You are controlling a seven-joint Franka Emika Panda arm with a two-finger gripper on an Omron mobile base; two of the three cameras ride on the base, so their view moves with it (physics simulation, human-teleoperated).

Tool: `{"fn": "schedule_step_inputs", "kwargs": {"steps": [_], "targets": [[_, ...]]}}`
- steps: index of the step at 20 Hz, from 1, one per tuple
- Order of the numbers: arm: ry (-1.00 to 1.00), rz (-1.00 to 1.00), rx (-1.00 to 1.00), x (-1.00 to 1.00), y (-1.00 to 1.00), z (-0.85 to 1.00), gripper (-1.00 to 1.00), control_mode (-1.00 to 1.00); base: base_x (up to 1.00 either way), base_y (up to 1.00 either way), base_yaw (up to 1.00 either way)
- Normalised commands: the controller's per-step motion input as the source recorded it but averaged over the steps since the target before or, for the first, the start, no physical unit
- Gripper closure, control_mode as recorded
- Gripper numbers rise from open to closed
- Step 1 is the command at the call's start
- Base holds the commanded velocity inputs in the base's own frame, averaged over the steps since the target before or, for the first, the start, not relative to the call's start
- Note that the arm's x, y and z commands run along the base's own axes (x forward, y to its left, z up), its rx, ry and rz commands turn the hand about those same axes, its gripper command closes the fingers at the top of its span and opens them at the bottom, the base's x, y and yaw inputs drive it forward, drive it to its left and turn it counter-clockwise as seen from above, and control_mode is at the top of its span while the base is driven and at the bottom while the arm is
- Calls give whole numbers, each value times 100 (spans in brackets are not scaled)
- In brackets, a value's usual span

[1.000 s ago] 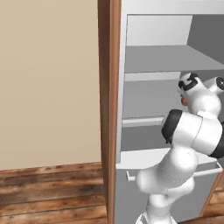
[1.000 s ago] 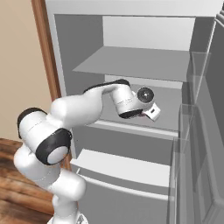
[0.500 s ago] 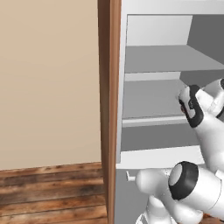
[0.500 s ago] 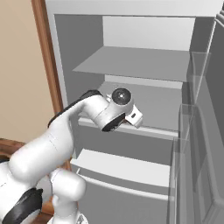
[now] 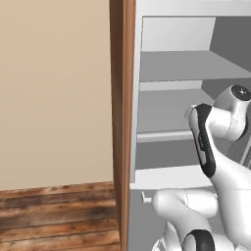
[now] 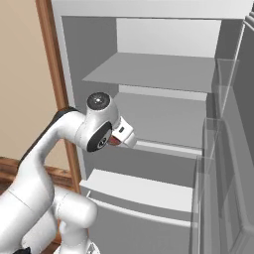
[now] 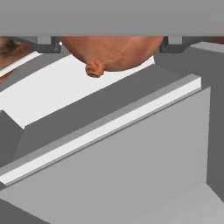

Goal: Gather the onion and sweet potato from the fridge and place them on a tray on the dining counter. Then gather the chicken drumstick and fish from the fridge and place them on the other tray.

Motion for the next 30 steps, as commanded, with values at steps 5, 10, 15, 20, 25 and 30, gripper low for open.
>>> {"fn": "schedule_step_inputs", "kwargs": {"steps": [5,10,15,20,25,30], "targets": [[4,10,-8,-47,62,0,100,-100,0,0,0],[-5,9,-7,-63,55,-1,100,-100,0,0,0],[-9,4,0,-37,14,0,100,-100,0,0,0],[-2,0,0,-7,2,0,100,-100,0,0,0],[-2,0,0,-8,0,0,100,-100,0,0,0],[-6,1,0,-25,0,0,100,-100,0,0,0]]}}
